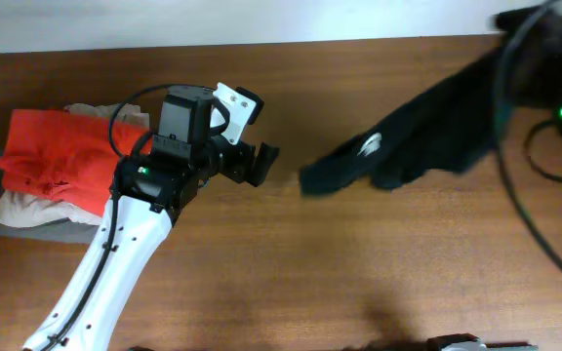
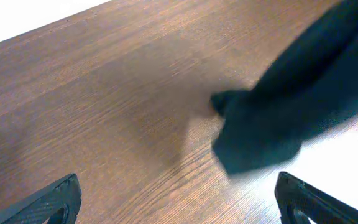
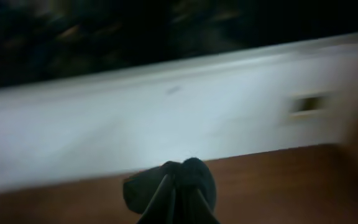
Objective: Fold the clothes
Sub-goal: 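Raise the black t-shirt high with the right gripper to let it hang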
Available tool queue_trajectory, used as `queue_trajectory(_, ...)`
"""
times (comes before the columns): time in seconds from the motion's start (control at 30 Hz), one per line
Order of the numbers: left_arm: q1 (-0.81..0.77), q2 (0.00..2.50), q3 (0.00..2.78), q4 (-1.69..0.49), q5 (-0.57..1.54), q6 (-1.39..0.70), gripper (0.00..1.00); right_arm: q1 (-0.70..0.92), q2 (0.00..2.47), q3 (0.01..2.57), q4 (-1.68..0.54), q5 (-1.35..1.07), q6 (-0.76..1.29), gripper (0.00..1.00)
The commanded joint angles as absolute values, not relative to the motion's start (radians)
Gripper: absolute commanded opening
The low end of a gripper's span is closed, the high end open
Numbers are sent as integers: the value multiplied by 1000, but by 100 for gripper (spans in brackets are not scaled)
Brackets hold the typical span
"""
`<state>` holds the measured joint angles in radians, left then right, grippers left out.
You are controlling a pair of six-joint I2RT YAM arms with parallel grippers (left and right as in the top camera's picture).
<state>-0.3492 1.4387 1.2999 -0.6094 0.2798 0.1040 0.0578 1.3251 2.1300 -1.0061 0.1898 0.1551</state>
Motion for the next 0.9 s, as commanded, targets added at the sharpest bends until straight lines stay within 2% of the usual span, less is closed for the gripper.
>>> queue_trajectory(0.0, -344, 1425, 1317, -610, 292, 106, 99, -4, 1316, 2178, -1028, 445, 196, 4)
queue_trajectory(0.23, -344, 1425, 1317, -610, 291, 106, 99, -73, 1330, 2185, -1222, 485, 382, 4)
queue_trajectory(0.47, -344, 1425, 1317, -610, 287, 129, 99, -72, 1461, 2184, -1431, 56, 439, 4)
queue_trajectory(0.7, -344, 1425, 1317, -622, 288, 128, 99, -60, 1539, 2186, -1343, -16, 398, 4)
queue_trajectory(0.87, -344, 1425, 1317, -618, 303, 128, 99, -59, 1526, 2291, -1230, -47, 364, 4)
